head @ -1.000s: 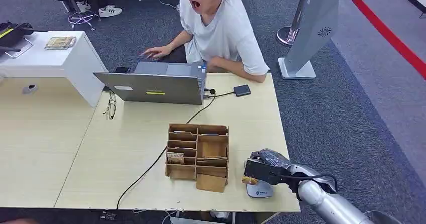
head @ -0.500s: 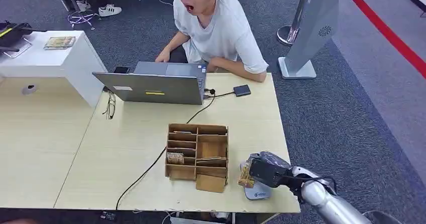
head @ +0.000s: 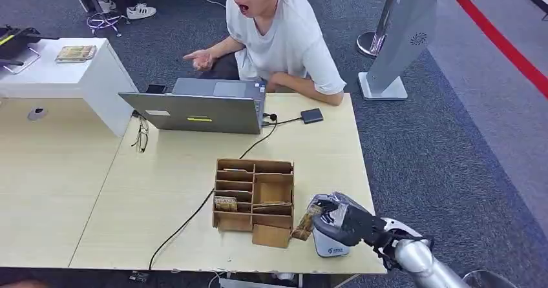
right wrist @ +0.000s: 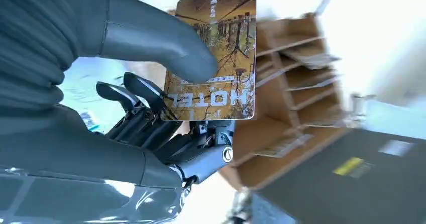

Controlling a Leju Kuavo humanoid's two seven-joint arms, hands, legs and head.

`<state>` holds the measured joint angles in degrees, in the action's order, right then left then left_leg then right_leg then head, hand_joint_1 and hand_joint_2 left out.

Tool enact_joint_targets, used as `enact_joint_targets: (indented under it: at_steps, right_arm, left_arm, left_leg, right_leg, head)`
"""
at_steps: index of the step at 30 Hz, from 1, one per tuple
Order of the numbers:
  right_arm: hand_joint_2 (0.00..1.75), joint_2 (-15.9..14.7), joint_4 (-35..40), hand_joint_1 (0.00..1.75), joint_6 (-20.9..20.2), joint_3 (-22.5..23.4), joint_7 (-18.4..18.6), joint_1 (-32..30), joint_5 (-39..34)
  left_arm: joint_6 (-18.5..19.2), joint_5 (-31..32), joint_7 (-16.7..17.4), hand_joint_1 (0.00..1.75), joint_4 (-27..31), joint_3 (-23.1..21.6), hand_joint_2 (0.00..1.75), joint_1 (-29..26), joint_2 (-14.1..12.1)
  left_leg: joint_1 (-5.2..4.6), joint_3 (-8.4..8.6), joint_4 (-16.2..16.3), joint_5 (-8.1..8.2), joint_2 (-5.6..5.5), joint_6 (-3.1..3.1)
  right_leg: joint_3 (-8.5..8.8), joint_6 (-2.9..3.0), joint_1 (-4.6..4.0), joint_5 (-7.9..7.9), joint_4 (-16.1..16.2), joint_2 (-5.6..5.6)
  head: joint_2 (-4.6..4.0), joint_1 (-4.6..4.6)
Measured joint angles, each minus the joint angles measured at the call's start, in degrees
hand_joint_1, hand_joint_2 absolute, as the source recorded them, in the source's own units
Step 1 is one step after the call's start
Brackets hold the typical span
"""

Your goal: Pass the card to the sensor for recognition and then transmit it.

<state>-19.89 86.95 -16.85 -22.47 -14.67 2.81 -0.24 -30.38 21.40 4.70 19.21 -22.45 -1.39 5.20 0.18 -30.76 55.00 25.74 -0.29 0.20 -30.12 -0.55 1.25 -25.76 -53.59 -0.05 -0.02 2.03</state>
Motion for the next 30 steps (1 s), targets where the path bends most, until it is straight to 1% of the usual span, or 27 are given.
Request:
enact_joint_targets:
  at_steps: [5,9,11,14,16,20,26,30]
  right_arm:
    - [1.75,2.4,4.9,1.75,-1.3,2.3,-1.4,-1.8,-5.3]
    - [1.75,4.5,8.0,1.75,-1.9,3.8,-1.5,-2.7,-10.5]
    - [1.75,5.7,9.6,1.75,-1.7,4.2,-1.5,-3.1,-12.3]
    - [1.75,7.7,12.2,1.75,-0.1,4.8,-1.5,-3.5,-13.1]
    - [1.75,8.7,13.5,1.75,1.7,4.9,-1.6,-3.7,-12.3]
    - [1.75,10.1,16.4,1.75,6.3,4.9,-2.4,-4.2,-7.7]
    - [1.75,11.3,19.1,1.75,10.5,4.5,-3.1,-4.5,-2.2]
    - [1.75,11.9,20.0,1.75,13.3,3.5,-3.0,-3.9,3.3]
  left_arm:
    - [-0.3,-0.3,-0.2,0.0,0.0,0.0,0.0,0.0,0.0]
    - [-0.6,-0.5,-0.4,0.0,0.2,0.0,0.0,0.0,0.1]
    - [-0.7,-0.6,-0.2,0.0,0.5,0.0,0.0,-0.2,0.1]
    - [-0.9,-0.6,0.2,0.0,1.0,0.0,0.0,-0.4,0.0]
    - [-0.9,-0.5,0.4,0.0,1.3,0.0,0.0,-0.5,0.0]
    - [-0.9,0.0,1.1,0.0,1.8,0.0,0.0,-0.6,0.0]
    - [-0.5,1.4,2.3,0.0,2.9,0.0,0.0,-0.8,0.0]
    - [0.3,2.6,3.4,0.0,3.8,0.0,0.0,-1.0,0.0]
  left_leg:
    - [0.0,-0.01,0.0,0.0,0.0,0.0]
    - [0.0,-0.01,0.0,0.0,0.01,0.0]
    - [0.0,-0.02,0.0,0.0,0.01,0.0]
    - [0.0,-0.02,0.0,0.0,0.02,0.0]
    - [0.0,-0.02,0.0,0.0,0.01,0.0]
    - [0.0,-0.03,0.0,0.0,0.02,0.0]
    - [0.0,-0.04,0.0,0.0,0.01,0.0]
    - [0.0,-0.06,0.0,0.0,0.01,0.0]
  right_leg:
    - [-0.02,0.0,0.0,0.0,0.0,0.0]
    - [-0.03,0.0,0.0,0.0,0.0,0.01]
    - [-0.03,0.0,0.0,0.0,0.0,0.01]
    - [-0.05,0.0,0.0,0.0,0.0,0.02]
    - [-0.05,0.0,0.0,-0.01,0.0,0.01]
    - [-0.05,0.0,0.0,0.0,0.0,0.01]
    - [-0.05,0.0,0.0,0.0,0.0,0.01]
    - [-0.05,0.01,0.0,0.0,0.0,0.01]
  head:
    - [0.0,0.0]
    - [0.0,0.0]
    - [0.0,0.0]
    - [0.0,-0.02]
    - [0.0,0.0]
    - [0.0,0.0]
    - [0.0,0.0]
    - [0.0,0.0]
